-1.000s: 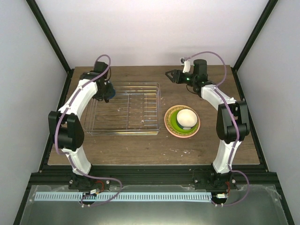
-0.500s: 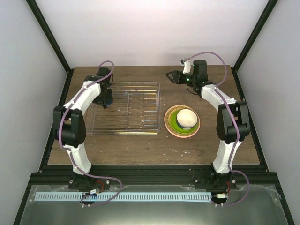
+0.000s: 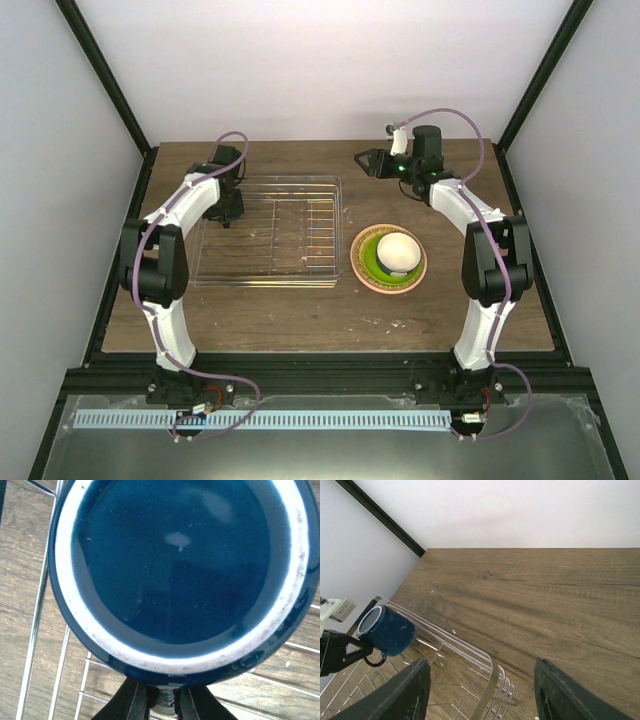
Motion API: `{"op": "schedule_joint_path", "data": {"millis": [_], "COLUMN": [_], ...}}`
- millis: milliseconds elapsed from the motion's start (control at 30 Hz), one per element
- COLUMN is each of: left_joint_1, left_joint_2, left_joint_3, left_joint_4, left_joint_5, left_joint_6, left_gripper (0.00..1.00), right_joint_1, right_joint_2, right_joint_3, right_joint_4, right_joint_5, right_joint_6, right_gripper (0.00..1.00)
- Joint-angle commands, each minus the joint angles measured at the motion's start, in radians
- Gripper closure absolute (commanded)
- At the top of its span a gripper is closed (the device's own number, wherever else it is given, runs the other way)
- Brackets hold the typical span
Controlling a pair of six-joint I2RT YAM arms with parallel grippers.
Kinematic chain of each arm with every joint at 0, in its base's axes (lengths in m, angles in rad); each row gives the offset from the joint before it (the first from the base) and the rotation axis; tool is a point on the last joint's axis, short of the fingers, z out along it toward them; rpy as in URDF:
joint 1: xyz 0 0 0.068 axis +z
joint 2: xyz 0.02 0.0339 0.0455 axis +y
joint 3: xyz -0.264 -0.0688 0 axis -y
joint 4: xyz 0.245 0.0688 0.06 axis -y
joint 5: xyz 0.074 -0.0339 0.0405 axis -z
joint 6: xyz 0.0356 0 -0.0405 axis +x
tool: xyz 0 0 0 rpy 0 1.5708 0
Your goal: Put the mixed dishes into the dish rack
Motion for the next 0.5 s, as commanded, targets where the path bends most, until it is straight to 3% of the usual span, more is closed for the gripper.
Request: {"op": "schedule_joint_path", "data": {"millis": [0,233,467], "left_joint_1": [0.009,0.008,0.009], "left_joint_2": [0.024,0.015,-0.019], "left_joint_3": [0.027,0.021,-0.012], "left_joint_4": [0.058,0.049,0.044], "left_joint_5": [-0.023,-0.024,-0.002], "left_joint_6": [0.009,0.022,0.021], "left_gripper": [0.96,0.66,0.48], "right_joint_1": [0.005,0.006,0.006], "right_joint_2": [-0.032,-0.025,-0.016], "right_joint_3": [0.050,0.058,0.081], "right_joint_4": [-0.009,-0.010,-0.047], "right_joint_5": [0.008,0.005,0.004], "right_joint_6": [-0.013,-0.020,-0.037], "right_gripper": [0.42,0.28,0.14]}}
